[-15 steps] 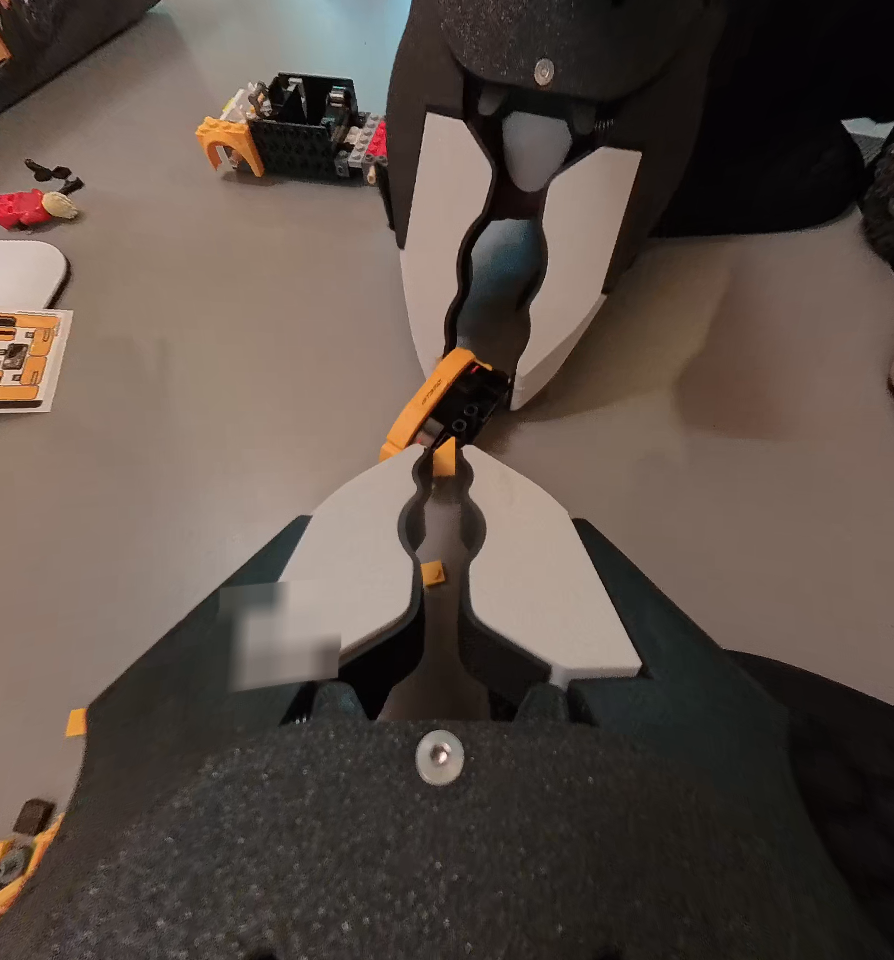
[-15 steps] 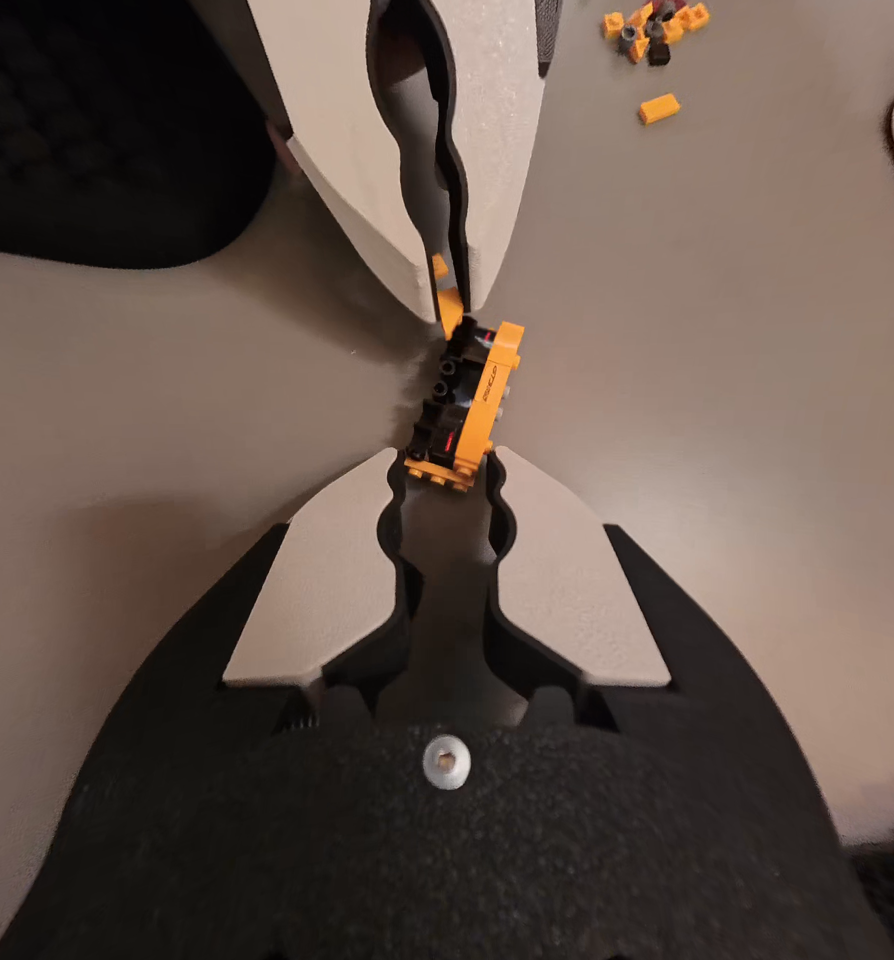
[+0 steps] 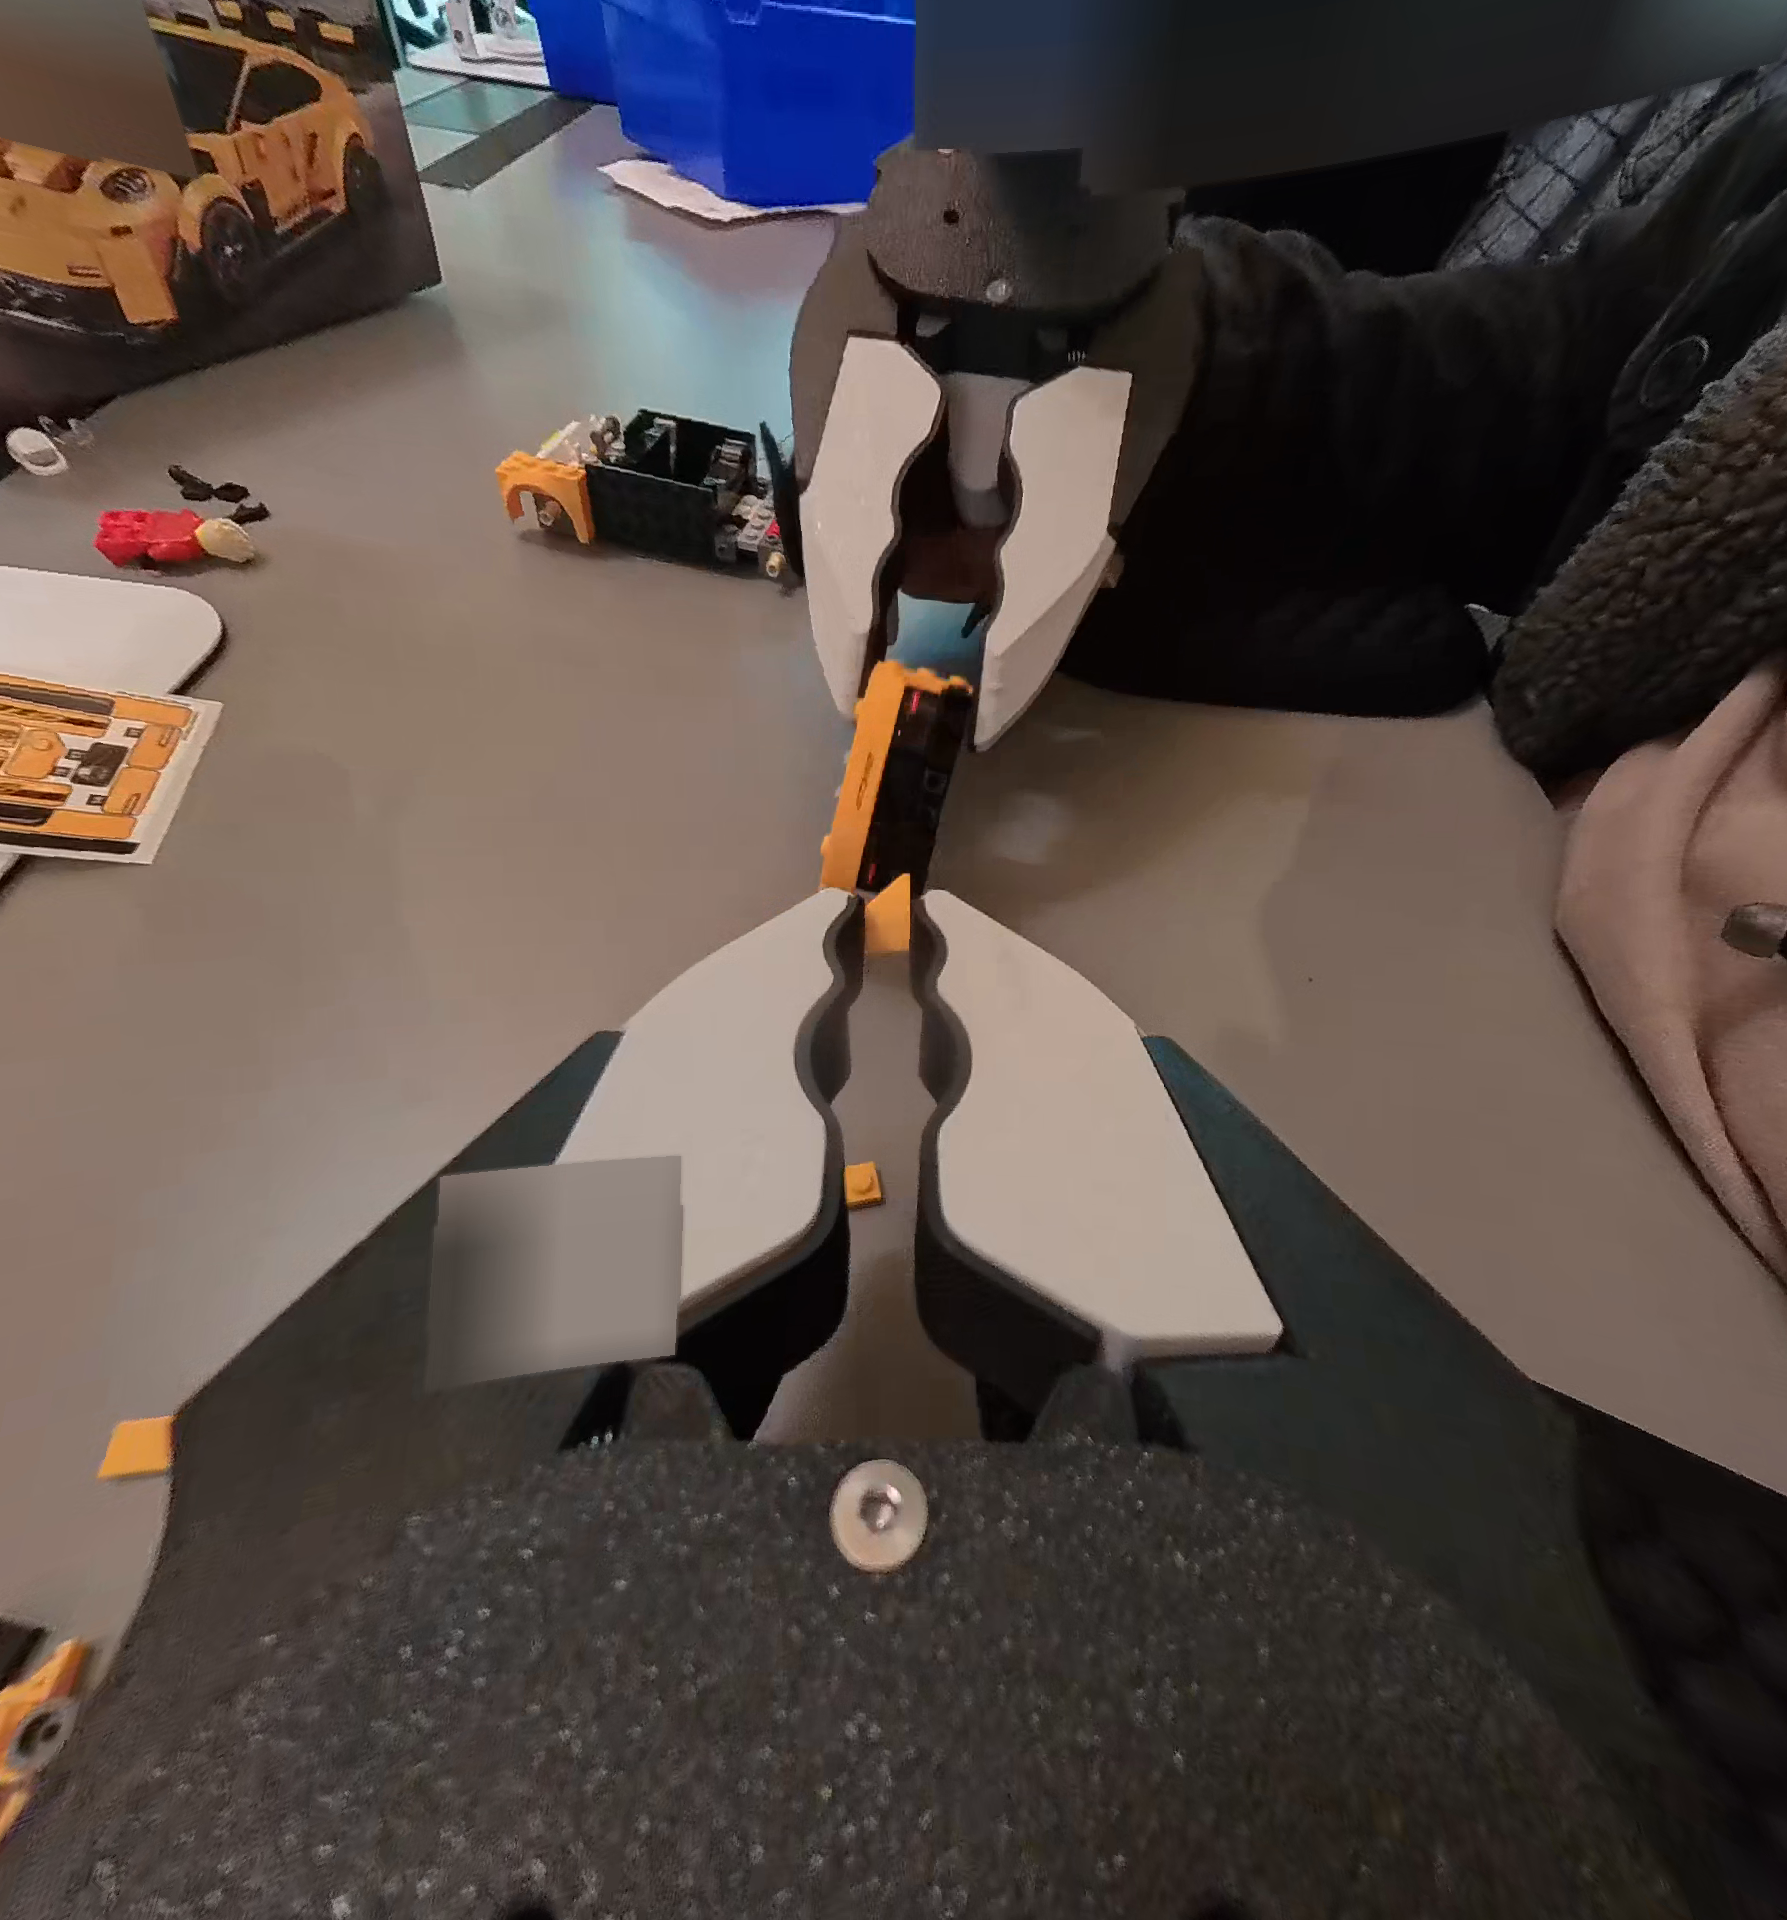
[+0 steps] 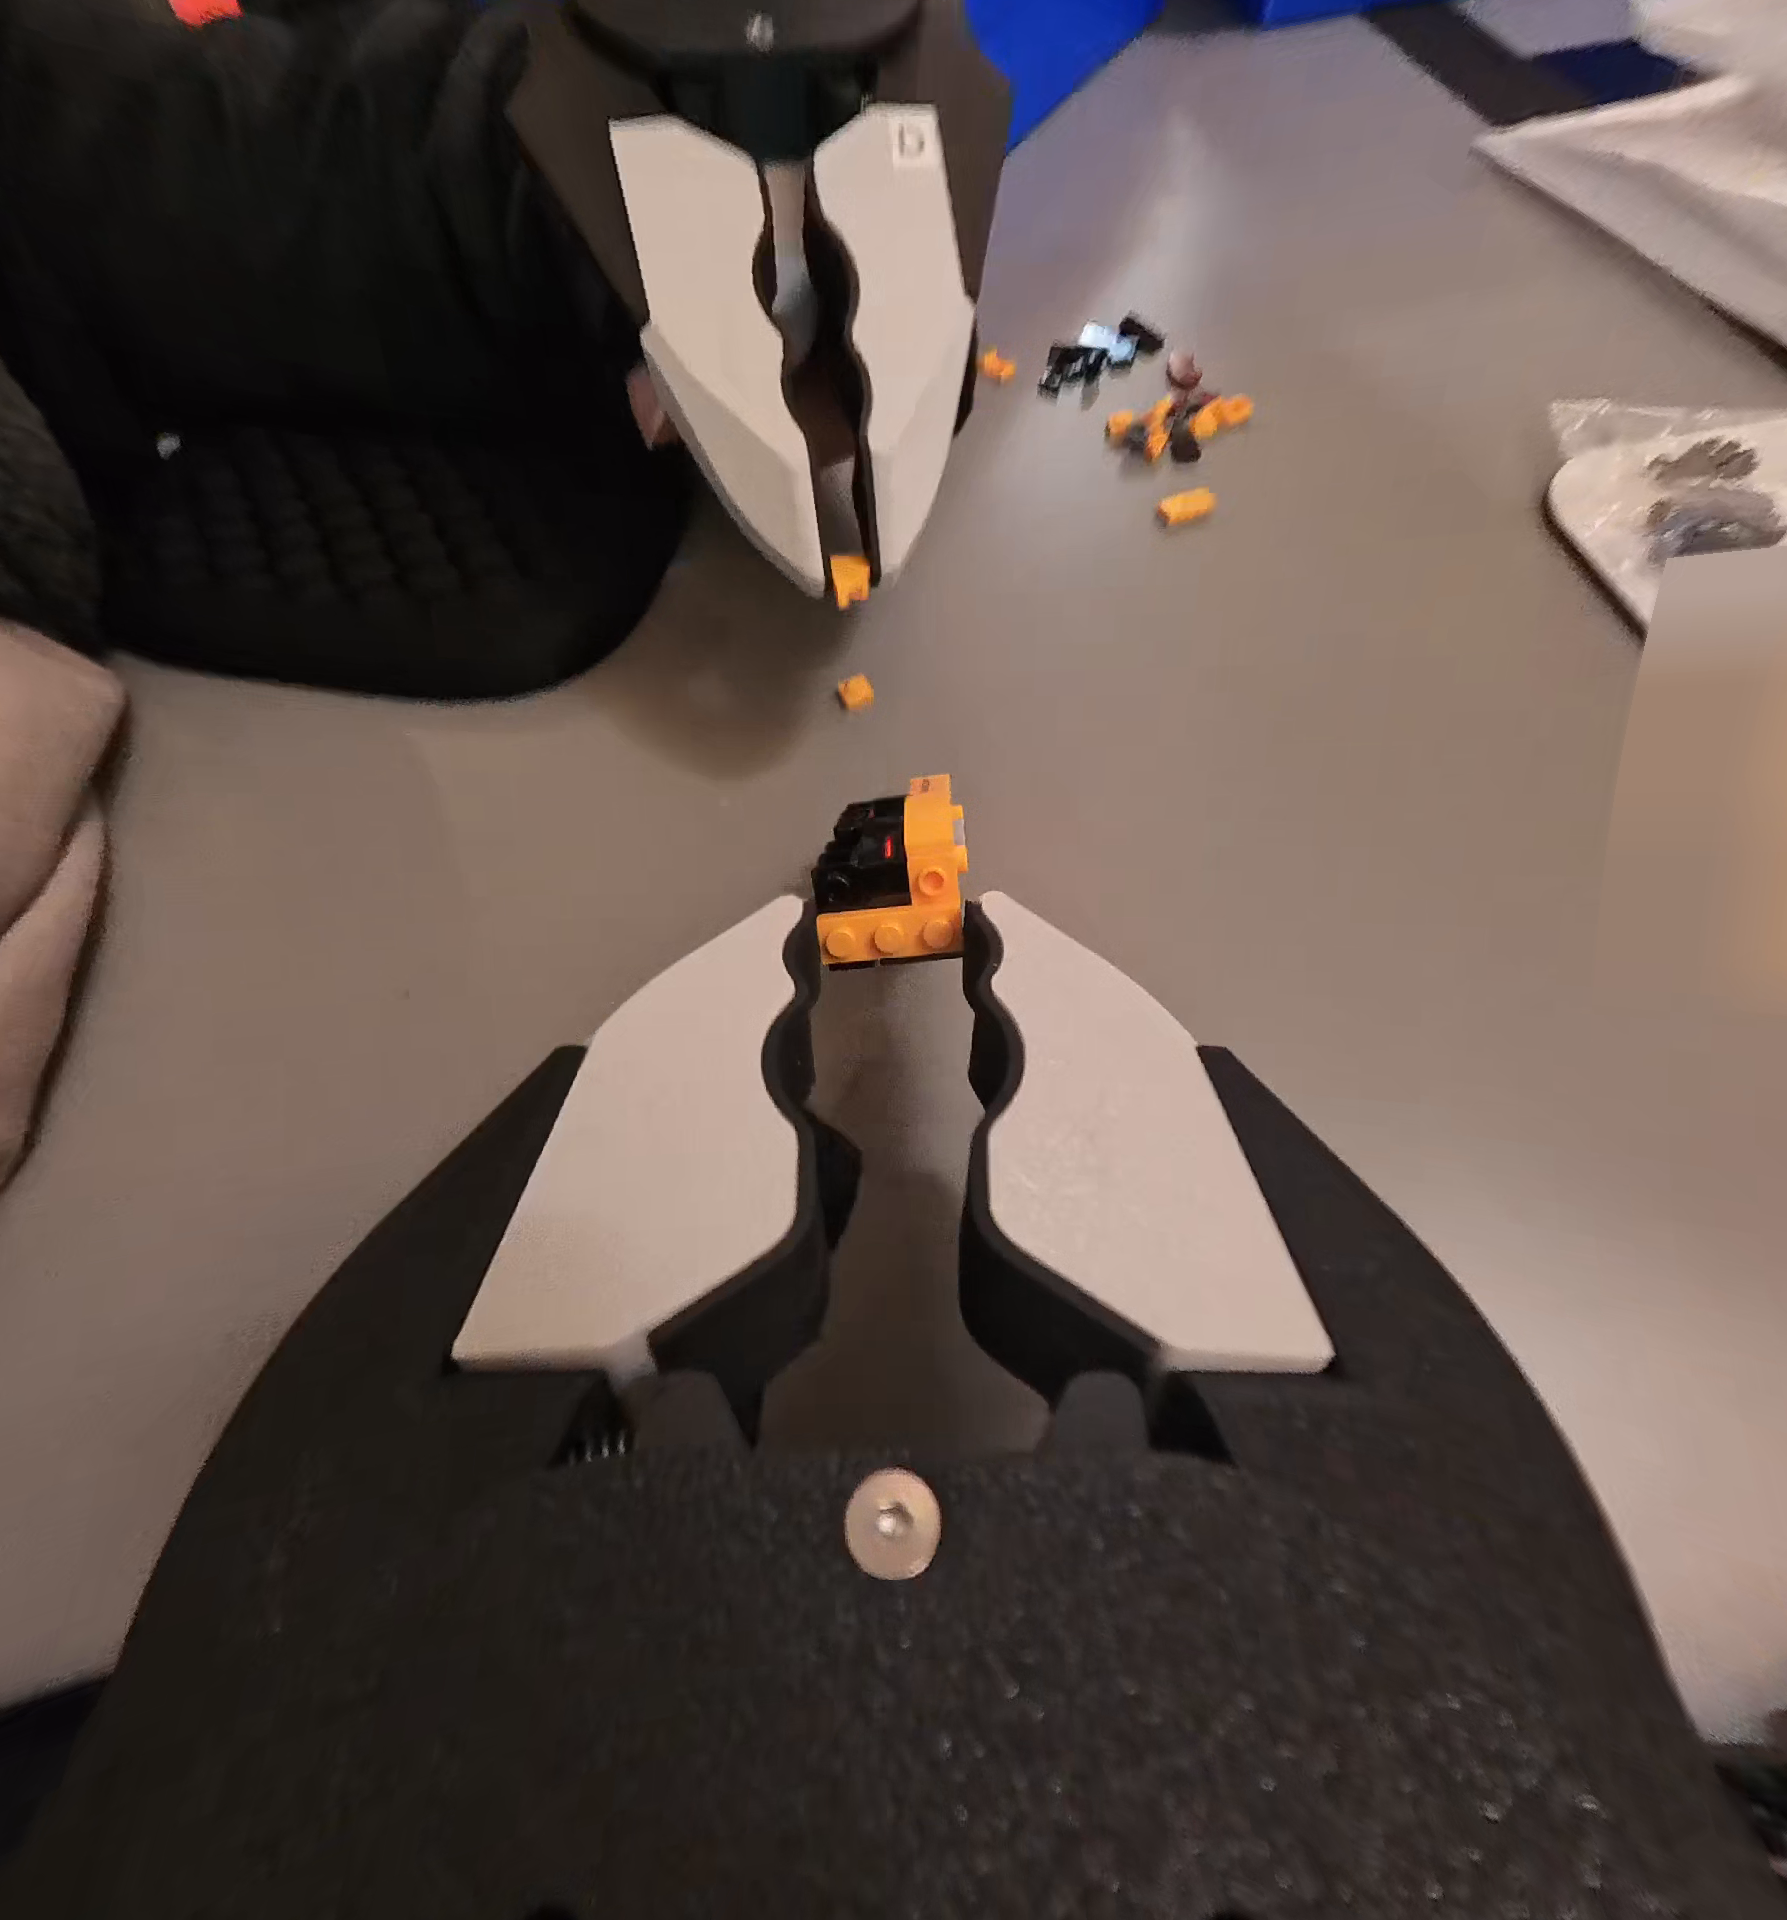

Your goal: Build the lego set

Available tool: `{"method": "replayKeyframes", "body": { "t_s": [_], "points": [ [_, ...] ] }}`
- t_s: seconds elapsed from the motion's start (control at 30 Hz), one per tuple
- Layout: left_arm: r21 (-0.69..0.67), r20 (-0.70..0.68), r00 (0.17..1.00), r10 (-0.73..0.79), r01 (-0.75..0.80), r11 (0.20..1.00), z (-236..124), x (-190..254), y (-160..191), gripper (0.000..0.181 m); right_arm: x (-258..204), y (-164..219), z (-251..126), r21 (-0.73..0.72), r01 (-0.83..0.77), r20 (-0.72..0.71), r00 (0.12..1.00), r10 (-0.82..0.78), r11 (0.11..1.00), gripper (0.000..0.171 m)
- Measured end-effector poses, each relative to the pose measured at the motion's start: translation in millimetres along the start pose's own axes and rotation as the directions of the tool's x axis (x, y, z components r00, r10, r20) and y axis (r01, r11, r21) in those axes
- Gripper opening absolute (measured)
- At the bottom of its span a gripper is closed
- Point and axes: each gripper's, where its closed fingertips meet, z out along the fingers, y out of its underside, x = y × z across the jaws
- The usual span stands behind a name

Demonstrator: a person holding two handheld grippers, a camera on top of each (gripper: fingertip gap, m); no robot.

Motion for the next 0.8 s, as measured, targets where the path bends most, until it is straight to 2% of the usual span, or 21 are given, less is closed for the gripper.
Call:
{"method": "replayKeyframes", "body": {
  "t_s": [0.3, 0.47, 0.67, 0.7, 0.73, 0.8],
  "points": [
    [-0.020, -0.009, 1.000, -0.001, 0.001, 1.000, 5.1, 2.2, 4.6, 0.007, 3.8, 38.7, 9.8, -0.258, 0.058, -0.039, 0.997, -0.070, 0.964, 0.026],
    [-0.018, -0.010, 1.000, 0.002, -0.002, 1.000, 5.8, 2.7, 4.0, 0.007, 10.1, 34.6, 5.9, -0.346, 0.070, -0.094, 0.990, -0.109, 0.936, 0.042],
    [-0.015, -0.002, 1.000, 0.007, -0.007, 1.000, 4.8, 2.3, 3.2, 0.007, 3.0, 26.1, 26.7, -0.455, 0.093, -0.094, 0.984, -0.152, 0.886, 0.045],
    [-0.016, -0.001, 1.000, 0.010, -0.010, 1.000, 4.6, 2.5, 3.1, 0.007, 6.3, 27.5, 31.7, -0.464, 0.080, -0.113, 0.982, -0.149, 0.882, 0.043],
    [-0.016, -0.001, 1.000, 0.013, -0.013, 1.000, 4.6, 2.9, 3.0, 0.007, 7.6, 25.3, 36.2, -0.443, 0.064, -0.123, 0.984, -0.131, 0.894, 0.031],
    [-0.010, -0.004, 1.000, 0.017, -0.017, 1.000, 3.9, 4.6, 0.8, 0.007, 6.4, 22.0, 40.1, -0.389, 0.078, -0.100, 0.987, -0.126, 0.918, 0.028]
  ]
}}
